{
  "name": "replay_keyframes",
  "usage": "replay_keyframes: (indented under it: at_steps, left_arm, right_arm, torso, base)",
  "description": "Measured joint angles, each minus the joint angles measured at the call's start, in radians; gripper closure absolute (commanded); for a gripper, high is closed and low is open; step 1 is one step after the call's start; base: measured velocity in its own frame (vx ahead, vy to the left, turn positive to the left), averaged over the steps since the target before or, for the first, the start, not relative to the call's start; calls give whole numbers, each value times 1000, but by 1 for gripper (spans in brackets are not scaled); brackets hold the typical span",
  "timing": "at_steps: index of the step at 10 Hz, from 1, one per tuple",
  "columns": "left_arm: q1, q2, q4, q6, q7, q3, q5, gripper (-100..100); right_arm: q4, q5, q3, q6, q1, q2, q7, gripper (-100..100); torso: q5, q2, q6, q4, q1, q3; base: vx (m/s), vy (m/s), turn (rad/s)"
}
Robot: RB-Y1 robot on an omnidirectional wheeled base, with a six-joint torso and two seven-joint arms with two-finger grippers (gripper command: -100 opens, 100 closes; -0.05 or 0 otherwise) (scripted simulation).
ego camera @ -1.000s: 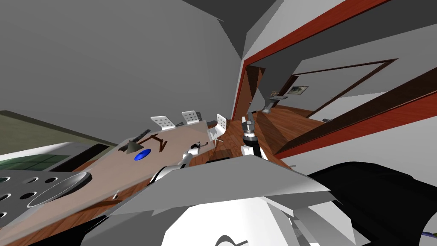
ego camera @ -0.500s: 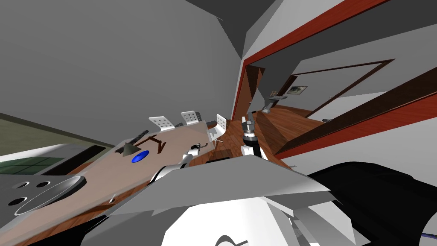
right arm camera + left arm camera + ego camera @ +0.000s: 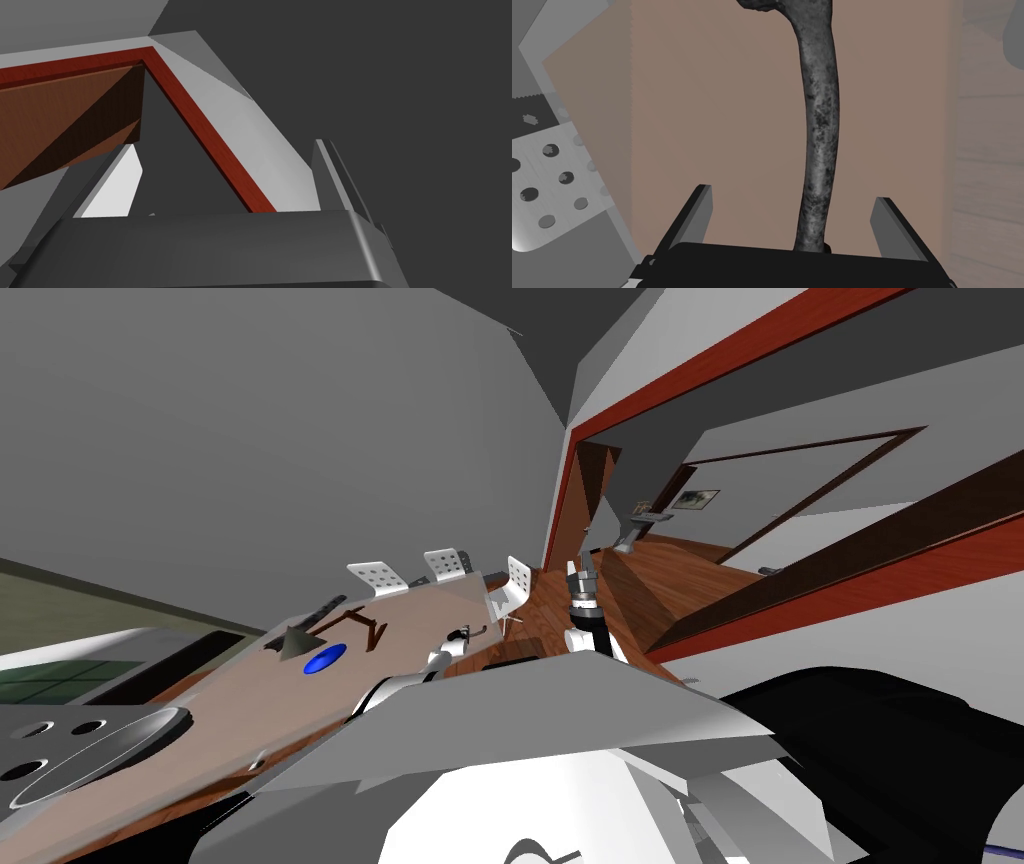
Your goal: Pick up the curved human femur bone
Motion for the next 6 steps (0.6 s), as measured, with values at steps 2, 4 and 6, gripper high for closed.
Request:
replay_keyframes:
  at_steps: [2,4,6]
  left_arm:
    - [31,-6,-18,-7,1,3,-12,-100]
    - [33,-4,6,-37,-1,-3,-3,100]
    - [34,-4,7,-35,-1,-3,-3,100]
  right_arm:
    - [0,0,0,0,0,0,0,0]
    - [0,0,0,0,0,0,0,0]
    - [0,0,0,0,0,0,0,0]
  torso:
    - [0,-1,0,0,0,0]
    - [0,0,0,0,0,0]
    - [0,2,1,1,0,2]
  base:
    - [75,4,-5]
    - [21,1,1]
    - [3,0,-4]
